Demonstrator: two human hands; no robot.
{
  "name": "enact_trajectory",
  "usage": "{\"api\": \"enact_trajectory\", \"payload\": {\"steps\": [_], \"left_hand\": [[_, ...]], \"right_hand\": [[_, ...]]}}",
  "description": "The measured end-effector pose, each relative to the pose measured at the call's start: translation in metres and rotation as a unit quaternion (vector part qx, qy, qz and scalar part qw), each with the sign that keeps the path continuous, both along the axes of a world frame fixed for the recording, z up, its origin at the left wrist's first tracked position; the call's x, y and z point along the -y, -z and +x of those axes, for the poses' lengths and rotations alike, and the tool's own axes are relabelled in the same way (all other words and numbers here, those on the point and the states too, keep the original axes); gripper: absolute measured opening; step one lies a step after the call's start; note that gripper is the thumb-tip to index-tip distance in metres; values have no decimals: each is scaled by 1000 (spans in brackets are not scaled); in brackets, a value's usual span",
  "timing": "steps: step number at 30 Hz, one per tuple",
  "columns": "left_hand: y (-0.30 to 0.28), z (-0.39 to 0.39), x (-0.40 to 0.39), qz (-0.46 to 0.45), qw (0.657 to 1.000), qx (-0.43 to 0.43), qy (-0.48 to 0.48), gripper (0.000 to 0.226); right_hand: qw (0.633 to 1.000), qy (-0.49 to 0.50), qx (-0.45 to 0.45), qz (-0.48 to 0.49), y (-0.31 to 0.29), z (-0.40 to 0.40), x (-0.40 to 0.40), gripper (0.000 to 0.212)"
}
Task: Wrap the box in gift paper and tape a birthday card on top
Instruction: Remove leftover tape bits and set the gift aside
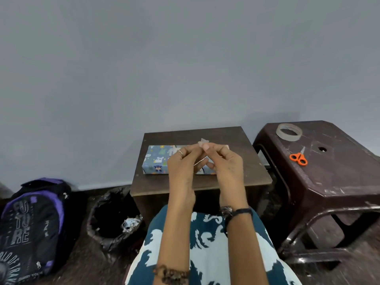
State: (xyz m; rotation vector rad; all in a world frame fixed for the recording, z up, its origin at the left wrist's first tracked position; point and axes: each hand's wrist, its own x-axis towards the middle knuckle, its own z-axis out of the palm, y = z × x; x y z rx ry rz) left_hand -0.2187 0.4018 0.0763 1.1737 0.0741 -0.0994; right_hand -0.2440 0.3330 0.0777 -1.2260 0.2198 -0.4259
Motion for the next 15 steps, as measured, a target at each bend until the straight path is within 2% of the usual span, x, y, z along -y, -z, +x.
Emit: {"api": "enact_trajectory", "payload": {"steps": [4, 7, 9, 13, 15], "left_hand": [[4, -26, 1, -39, 999, -16, 5, 10], [4, -39, 2, -89, 996, -20, 0, 16], [3, -43, 1, -104, 994, -24, -4, 17], [5, -45, -4, -92, 995, -35, -24, 9], [9, -45, -8, -109, 993, -43, -31, 9]], "right_hand": [[992, 104, 2, -72, 11, -12, -9, 9], [981, 145, 0, -129, 11, -19, -12, 6], [979, 140, 11, -145, 8, -24, -12, 6], [980, 80, 30, -180, 9, -36, -7, 27], [986, 42, 42, -159, 12, -42, -4, 32]]}}
